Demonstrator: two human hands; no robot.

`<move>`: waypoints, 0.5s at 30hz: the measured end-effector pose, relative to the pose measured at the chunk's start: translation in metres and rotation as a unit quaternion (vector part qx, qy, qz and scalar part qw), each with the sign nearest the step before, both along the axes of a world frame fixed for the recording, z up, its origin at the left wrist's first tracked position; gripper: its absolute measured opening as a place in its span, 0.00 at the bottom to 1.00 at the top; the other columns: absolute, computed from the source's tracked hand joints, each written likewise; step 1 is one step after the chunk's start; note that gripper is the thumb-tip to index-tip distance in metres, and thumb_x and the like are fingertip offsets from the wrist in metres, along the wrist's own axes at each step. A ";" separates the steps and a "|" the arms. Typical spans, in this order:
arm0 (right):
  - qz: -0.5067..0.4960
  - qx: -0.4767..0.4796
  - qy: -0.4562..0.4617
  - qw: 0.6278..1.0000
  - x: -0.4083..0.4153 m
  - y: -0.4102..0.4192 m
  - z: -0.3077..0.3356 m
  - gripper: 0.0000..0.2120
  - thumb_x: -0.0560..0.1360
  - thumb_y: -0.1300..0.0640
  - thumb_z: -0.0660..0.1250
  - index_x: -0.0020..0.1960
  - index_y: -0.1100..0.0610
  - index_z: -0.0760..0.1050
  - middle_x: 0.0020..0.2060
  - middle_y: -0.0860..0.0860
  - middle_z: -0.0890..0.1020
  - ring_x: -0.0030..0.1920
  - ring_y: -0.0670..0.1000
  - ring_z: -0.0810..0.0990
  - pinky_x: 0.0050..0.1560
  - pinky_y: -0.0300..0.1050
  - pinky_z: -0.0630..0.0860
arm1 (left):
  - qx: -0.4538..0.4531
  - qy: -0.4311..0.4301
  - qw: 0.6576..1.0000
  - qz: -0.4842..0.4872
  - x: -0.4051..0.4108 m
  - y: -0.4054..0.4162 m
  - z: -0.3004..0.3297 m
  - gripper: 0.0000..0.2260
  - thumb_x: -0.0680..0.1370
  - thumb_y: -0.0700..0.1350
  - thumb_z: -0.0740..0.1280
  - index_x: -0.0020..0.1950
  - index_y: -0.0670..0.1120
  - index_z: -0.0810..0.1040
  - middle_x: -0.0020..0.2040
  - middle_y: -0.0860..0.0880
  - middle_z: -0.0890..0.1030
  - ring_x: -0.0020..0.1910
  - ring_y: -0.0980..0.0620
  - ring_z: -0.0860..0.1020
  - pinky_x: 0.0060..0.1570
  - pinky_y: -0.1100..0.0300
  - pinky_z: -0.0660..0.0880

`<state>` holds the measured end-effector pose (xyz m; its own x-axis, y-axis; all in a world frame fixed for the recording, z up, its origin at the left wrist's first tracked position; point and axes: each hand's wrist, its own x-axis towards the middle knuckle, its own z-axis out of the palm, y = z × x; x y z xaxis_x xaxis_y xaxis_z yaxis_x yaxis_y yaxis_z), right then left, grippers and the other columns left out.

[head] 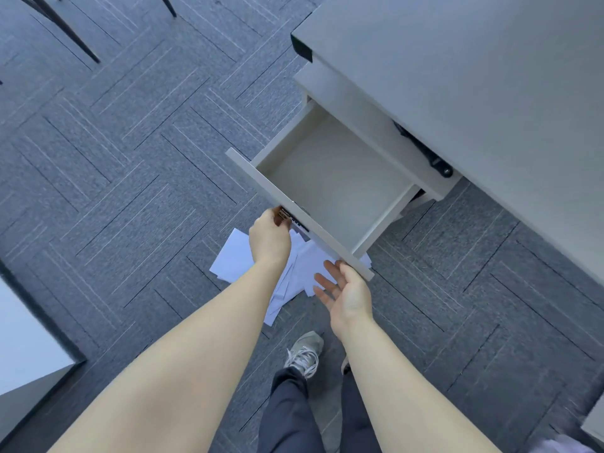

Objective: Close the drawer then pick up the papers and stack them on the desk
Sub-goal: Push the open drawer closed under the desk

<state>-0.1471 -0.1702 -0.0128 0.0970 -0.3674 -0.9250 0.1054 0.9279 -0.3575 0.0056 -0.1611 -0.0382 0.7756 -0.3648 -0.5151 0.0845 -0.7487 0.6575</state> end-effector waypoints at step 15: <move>0.038 -0.058 -0.026 0.997 -0.020 -0.153 -0.021 0.10 0.80 0.49 0.62 0.56 0.52 0.76 0.58 0.49 0.83 0.49 0.52 0.84 0.46 0.47 0.79 | 0.019 -0.126 0.989 -0.078 -0.014 -0.154 -0.015 0.11 0.77 0.46 0.64 0.58 0.49 0.79 0.51 0.45 0.85 0.51 0.42 0.81 0.50 0.48 0.77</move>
<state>-0.1669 -0.3230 -0.0338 0.1763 -0.4611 -0.8697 0.0579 0.8868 -0.4584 -0.0085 -0.3147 -0.0532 0.8164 -0.4752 -0.3282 -0.1975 -0.7637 0.6146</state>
